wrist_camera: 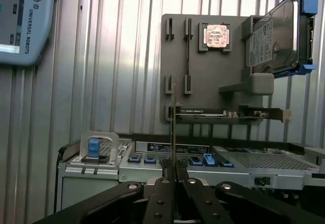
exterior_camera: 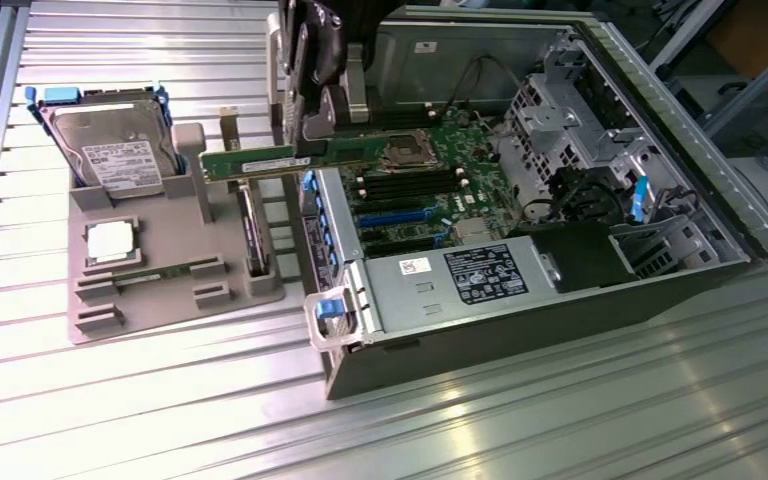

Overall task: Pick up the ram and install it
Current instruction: 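Pick up the ram and move it above insertion slot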

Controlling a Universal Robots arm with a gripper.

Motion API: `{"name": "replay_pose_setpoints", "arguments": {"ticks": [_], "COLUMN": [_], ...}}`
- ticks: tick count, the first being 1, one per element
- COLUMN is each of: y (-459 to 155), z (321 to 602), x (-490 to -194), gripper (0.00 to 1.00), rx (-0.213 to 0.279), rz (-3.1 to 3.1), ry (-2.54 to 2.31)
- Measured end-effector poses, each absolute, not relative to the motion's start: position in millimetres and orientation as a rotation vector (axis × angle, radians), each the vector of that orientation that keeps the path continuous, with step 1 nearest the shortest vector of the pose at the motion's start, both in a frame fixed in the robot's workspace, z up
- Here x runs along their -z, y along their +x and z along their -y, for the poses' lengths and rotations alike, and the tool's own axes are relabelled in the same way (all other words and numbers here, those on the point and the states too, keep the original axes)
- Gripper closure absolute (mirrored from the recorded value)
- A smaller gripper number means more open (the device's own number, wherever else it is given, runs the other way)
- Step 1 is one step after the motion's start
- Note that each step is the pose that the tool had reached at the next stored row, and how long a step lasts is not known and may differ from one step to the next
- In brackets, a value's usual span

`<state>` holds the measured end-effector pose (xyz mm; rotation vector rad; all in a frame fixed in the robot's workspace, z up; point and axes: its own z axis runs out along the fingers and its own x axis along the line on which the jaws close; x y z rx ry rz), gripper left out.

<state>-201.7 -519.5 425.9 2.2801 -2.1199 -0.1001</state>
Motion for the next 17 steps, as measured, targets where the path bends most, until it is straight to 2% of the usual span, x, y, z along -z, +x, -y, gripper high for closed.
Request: {"name": "replay_pose_setpoints", "arguments": {"ticks": [17], "y": [-167], "z": [519], "x": [-426], "gripper": [0.88], "rx": [0.091], "rz": [2.116], "ry": [2.276]}}
